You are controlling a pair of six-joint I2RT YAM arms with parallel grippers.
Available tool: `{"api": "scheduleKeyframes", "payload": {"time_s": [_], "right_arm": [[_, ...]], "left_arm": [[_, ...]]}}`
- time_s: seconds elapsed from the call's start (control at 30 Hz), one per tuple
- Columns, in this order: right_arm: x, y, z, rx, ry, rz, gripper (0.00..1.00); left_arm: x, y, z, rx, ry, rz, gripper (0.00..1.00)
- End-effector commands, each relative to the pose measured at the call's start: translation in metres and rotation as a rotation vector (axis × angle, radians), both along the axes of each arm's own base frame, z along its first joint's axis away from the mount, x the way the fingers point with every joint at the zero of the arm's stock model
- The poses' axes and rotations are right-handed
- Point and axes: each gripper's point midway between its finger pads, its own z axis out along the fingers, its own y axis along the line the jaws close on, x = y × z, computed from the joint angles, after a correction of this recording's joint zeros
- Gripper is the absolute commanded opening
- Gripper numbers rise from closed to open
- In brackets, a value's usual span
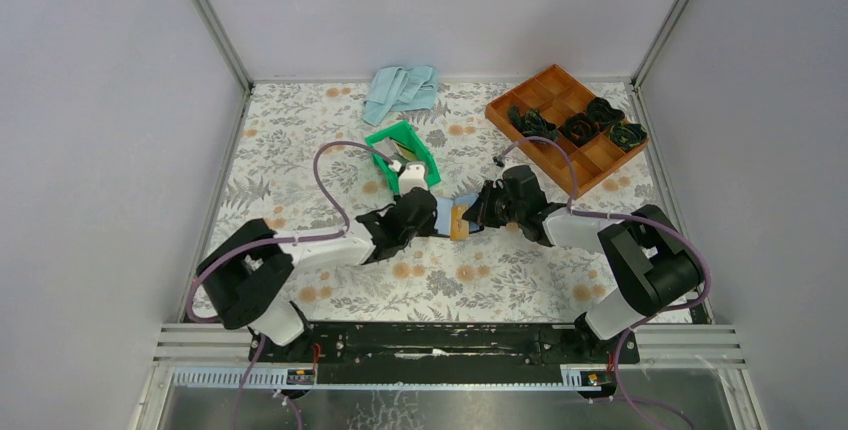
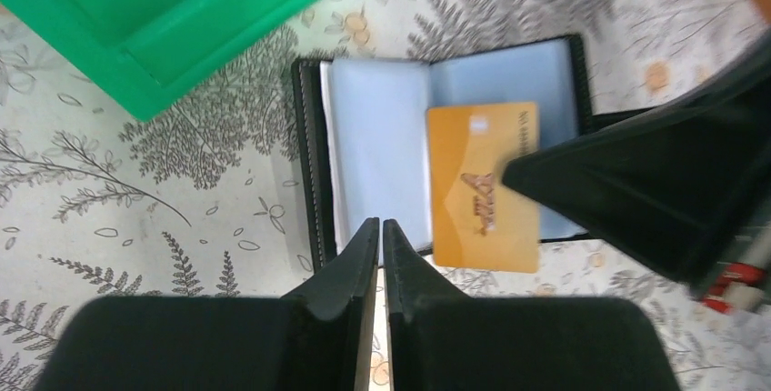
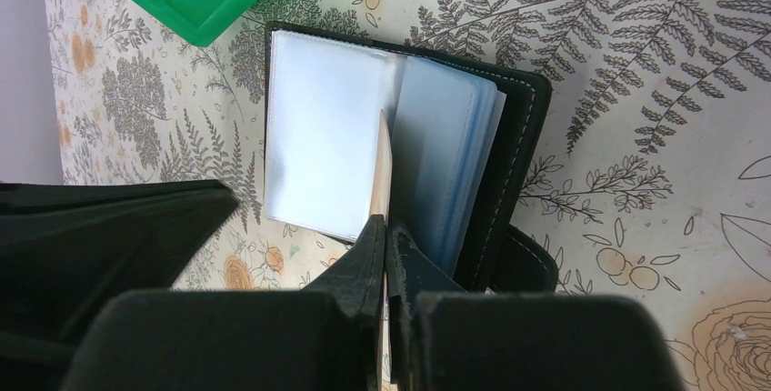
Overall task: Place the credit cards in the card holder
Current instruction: Insert the credit card into the card holder.
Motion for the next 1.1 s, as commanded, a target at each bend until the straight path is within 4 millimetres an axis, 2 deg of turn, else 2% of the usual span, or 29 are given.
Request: {"api": "scheduleKeyframes", "payload": {"time_s": [0.0, 0.17, 0.43, 0.87, 1.07], "right_arm": [[0.007, 0.001, 0.004, -0.031, -0.032, 0.003, 0.0], [0.008, 0.002, 0.004, -0.025, -0.027, 0.007, 0.0], [0.011, 0.004, 0.008, -0.007, -0.03, -0.008, 0.0], [0.024, -0.008, 0.008, 0.03, -0.015, -0.055, 0.0], [0.029, -0.007, 0.005, 0.034, -0.011, -0.048, 0.0]], "left_arm": [[0.003, -0.012, -0.015, 0.011, 0.01, -0.022, 0.1], [0.001, -0.01, -0.036, 0.038, 0.037, -0.018, 0.1], [-0.001, -0.007, -0.053, 0.074, 0.064, -0.021, 0.09], [-0.004, -0.001, -0.063, 0.098, 0.076, -0.015, 0.08], [-0.004, 0.0, -0.064, 0.102, 0.077, -0.013, 0.08]]}}
